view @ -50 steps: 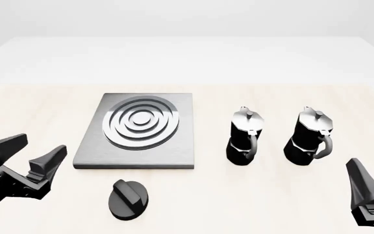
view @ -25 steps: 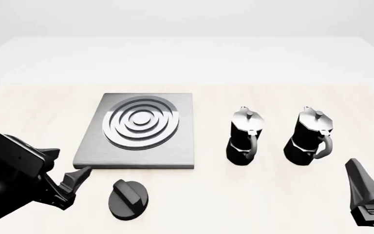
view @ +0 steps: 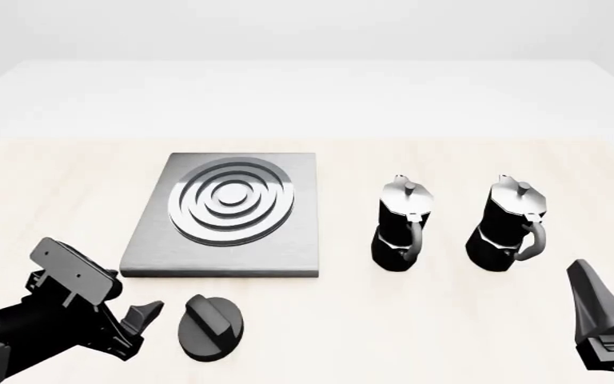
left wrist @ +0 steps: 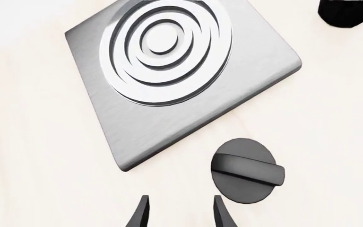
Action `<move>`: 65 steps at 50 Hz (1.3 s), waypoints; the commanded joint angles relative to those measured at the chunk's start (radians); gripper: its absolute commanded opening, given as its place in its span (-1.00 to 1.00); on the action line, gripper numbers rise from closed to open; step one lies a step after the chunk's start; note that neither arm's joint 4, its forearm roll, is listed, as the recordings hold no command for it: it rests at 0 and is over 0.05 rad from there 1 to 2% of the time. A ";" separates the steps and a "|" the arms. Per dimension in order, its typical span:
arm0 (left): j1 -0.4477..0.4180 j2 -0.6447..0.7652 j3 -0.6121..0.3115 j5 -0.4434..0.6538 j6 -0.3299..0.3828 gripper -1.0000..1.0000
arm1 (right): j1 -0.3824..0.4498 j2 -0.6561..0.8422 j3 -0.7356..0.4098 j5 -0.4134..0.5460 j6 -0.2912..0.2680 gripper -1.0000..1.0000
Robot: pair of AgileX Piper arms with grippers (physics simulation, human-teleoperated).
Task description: Turn off the stove.
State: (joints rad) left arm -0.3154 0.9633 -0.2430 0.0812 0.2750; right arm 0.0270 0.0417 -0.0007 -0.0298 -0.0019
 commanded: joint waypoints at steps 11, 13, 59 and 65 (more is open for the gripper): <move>-0.047 0.192 0.015 -0.138 -0.064 1.00 | 0.000 -0.008 0.000 0.008 -0.001 1.00; -0.044 0.209 0.015 -0.152 -0.054 1.00 | 0.000 -0.011 0.000 0.010 -0.002 1.00; -0.039 0.365 -0.031 -0.250 -0.039 1.00 | -0.001 -0.001 0.000 -0.001 0.000 1.00; -0.034 0.350 -0.058 -0.215 -0.020 1.00 | -0.001 -0.002 0.000 0.001 -0.001 1.00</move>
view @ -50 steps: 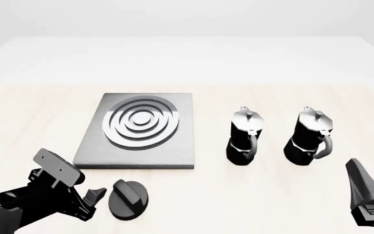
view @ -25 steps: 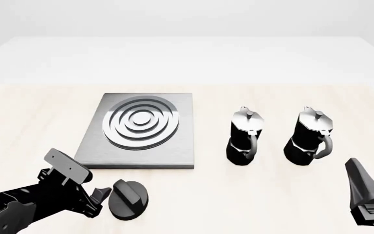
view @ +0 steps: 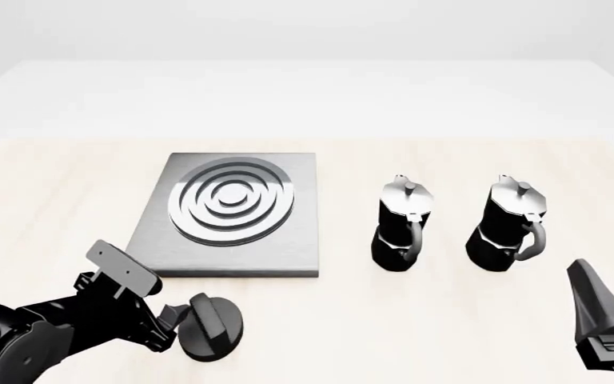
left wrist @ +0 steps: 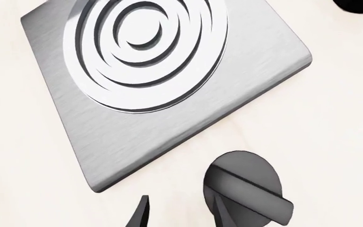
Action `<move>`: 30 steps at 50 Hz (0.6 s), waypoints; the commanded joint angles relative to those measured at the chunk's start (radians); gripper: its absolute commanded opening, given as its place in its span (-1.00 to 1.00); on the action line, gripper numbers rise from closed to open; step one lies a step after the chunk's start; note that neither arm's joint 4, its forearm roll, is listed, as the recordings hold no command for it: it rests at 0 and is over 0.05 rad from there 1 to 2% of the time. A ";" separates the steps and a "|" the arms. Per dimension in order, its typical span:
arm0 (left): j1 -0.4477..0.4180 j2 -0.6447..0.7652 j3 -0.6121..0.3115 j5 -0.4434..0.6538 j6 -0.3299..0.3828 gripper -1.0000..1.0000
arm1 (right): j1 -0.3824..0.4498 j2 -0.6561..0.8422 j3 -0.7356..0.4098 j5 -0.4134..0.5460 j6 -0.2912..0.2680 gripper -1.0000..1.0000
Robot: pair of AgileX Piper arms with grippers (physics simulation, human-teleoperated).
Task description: Turn off the stove.
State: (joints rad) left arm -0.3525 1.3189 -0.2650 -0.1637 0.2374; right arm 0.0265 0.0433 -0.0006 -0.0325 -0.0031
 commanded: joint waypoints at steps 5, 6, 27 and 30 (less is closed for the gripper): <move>0.004 -0.014 -0.053 0.048 0.027 1.00 | -0.001 -0.007 0.000 0.007 0.000 1.00; 0.001 -0.015 -0.052 0.048 0.027 1.00 | -0.001 -0.007 0.000 0.007 0.000 1.00; -0.046 0.036 -0.051 -0.007 0.003 1.00 | -0.002 -0.017 0.000 0.017 0.000 1.00; -0.056 0.051 -0.059 -0.015 0.000 1.00 | -0.002 -0.018 0.000 0.018 0.002 1.00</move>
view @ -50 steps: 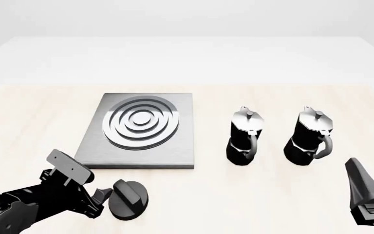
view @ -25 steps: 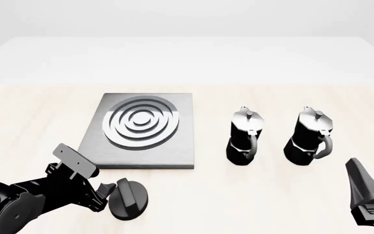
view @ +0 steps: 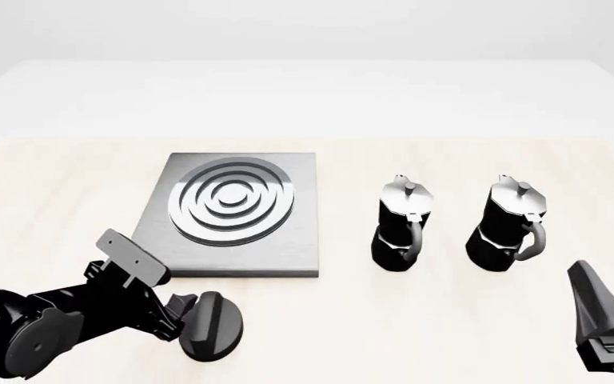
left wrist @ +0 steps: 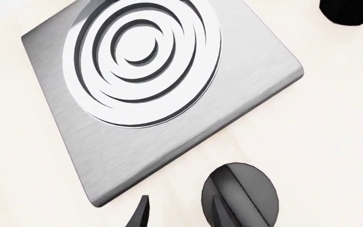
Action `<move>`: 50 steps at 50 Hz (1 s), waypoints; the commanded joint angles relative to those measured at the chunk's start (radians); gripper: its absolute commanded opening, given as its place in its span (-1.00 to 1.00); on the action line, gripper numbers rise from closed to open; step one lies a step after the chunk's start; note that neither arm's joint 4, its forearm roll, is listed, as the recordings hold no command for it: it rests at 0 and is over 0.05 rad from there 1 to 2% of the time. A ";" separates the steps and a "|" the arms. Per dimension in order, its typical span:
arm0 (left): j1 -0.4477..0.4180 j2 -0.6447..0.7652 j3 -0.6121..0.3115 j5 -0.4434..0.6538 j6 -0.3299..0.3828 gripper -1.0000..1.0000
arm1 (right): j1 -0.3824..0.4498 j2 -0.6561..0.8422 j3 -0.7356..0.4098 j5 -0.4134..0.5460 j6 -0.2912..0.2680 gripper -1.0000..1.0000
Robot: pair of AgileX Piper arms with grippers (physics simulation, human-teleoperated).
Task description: Turn off the stove.
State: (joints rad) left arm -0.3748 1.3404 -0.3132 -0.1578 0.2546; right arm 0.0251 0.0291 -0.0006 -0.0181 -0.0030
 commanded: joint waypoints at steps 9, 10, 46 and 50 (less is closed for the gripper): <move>-0.063 0.083 -0.039 -0.046 -0.023 1.00 | -0.002 -0.007 0.000 0.005 0.002 1.00; -0.063 0.085 -0.041 -0.046 -0.022 1.00 | -0.002 -0.006 0.000 0.004 0.002 1.00; 0.060 -0.164 0.005 0.121 0.032 1.00 | 0.010 -0.010 -0.001 0.003 -0.011 1.00; 0.074 -0.232 0.011 0.171 0.033 1.00 | 0.014 -0.010 -0.001 0.002 -0.016 1.00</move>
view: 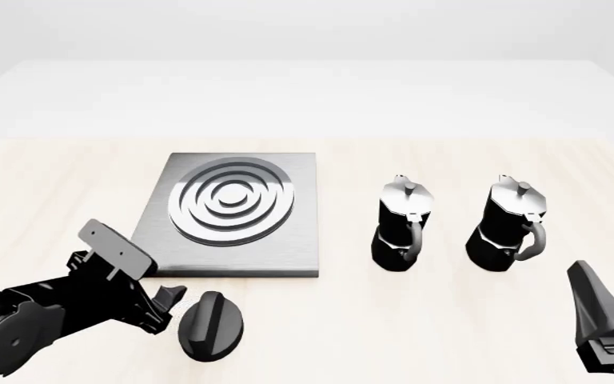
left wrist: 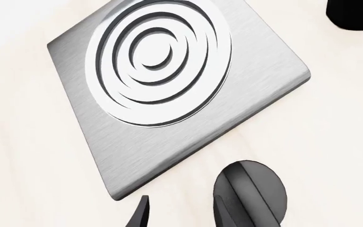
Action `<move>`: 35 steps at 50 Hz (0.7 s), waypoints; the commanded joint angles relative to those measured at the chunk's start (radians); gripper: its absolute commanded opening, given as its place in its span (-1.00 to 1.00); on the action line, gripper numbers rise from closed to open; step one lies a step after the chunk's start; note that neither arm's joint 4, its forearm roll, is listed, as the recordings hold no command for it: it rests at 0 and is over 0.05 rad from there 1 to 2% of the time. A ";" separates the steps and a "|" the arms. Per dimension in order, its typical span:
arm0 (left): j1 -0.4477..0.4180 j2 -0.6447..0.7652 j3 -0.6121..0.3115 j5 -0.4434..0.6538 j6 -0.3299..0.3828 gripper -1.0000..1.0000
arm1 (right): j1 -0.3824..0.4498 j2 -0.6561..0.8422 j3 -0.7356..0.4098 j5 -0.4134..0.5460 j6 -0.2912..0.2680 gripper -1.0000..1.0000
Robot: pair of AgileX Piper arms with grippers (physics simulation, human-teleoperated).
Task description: Turn off the stove.
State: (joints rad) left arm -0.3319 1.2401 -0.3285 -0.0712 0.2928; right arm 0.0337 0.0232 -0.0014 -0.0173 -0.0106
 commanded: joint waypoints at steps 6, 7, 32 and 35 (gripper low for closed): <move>0.028 -0.258 0.038 0.172 -0.021 1.00 | 0.009 -0.016 0.000 0.010 -0.011 1.00; 0.029 -0.268 0.040 0.178 -0.025 1.00 | 0.009 -0.016 0.000 0.010 -0.012 1.00; 0.061 -0.816 -0.028 0.639 -0.082 1.00 | 0.030 -0.022 0.000 0.011 -0.028 1.00; 0.078 -0.866 -0.069 0.690 -0.087 1.00 | 0.032 -0.022 0.000 0.011 -0.028 1.00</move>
State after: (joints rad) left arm -0.2812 0.5701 -0.3286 0.4390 0.2235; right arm 0.0558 0.0033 -0.0013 -0.0070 -0.0338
